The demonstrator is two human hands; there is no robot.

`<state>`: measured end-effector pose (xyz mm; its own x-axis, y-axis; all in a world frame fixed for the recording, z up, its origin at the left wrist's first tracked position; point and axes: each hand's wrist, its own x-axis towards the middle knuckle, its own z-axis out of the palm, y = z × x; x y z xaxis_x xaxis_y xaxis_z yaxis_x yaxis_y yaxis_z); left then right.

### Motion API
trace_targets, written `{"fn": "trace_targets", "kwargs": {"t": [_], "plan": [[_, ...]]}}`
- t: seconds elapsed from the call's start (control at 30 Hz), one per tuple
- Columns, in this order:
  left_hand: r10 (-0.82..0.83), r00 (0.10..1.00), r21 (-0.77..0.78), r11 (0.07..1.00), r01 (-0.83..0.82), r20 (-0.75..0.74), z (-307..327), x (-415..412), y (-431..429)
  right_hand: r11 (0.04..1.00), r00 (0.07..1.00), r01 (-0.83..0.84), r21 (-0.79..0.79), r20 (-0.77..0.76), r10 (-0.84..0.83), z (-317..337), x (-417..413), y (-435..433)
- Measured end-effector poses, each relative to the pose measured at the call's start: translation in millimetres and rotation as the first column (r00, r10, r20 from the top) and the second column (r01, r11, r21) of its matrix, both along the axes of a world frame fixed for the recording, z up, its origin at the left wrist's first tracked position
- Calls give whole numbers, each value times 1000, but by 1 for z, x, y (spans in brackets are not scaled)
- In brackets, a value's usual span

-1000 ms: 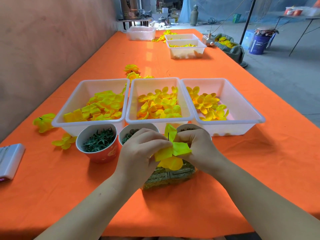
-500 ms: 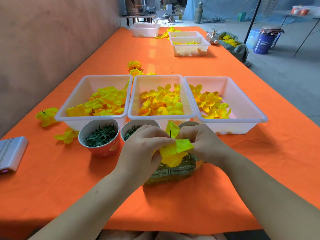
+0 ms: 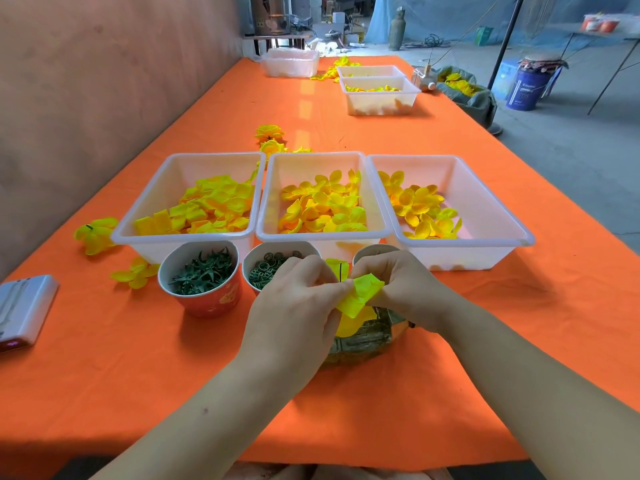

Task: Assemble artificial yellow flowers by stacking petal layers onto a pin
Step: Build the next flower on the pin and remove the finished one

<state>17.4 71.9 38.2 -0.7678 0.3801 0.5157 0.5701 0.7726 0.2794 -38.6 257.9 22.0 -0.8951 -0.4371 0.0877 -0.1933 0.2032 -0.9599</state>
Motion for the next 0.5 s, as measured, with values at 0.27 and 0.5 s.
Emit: {"fn": "trace_targets", "kwargs": {"t": [0.27, 0.5], "plan": [[-28, 1000, 8, 1000, 28, -3, -13, -3, -3, 1000, 1000, -20, -20, -6, 20, -3, -2, 3], [-31, 1000, 65, 997, 31, -7, -28, -4, -6, 997, 985, -43, -61, 165, 52, 2, -4, 7]]}}
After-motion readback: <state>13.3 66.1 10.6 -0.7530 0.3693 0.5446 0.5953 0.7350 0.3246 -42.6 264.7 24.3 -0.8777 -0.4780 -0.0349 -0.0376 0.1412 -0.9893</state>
